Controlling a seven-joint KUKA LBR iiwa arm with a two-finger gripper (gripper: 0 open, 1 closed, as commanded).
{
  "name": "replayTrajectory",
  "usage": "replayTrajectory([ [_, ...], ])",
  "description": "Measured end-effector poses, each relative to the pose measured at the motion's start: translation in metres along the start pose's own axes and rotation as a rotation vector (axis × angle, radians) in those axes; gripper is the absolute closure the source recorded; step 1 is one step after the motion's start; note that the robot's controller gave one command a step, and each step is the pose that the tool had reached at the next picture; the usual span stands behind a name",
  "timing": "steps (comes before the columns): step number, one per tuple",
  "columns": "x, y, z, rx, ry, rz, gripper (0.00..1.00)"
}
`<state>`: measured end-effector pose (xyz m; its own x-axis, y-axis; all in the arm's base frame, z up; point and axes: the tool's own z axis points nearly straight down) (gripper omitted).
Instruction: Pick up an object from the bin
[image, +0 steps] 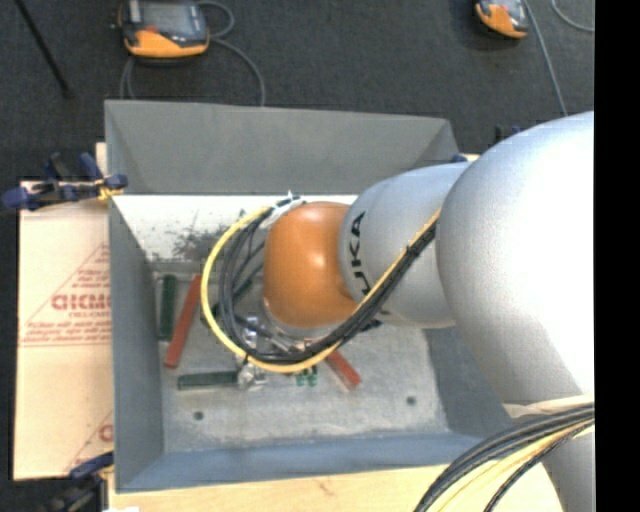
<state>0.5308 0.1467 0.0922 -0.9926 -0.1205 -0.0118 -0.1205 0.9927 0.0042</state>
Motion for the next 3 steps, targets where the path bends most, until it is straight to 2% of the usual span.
replayTrajectory([
  [1, -0.0047, -0.0045, 0.0011, -0.005, 0.003, -0.127, 1.00],
  [3, -0.0045, -0.0043, 0.0010, -0.006, 0.002, -0.118, 1.00],
])
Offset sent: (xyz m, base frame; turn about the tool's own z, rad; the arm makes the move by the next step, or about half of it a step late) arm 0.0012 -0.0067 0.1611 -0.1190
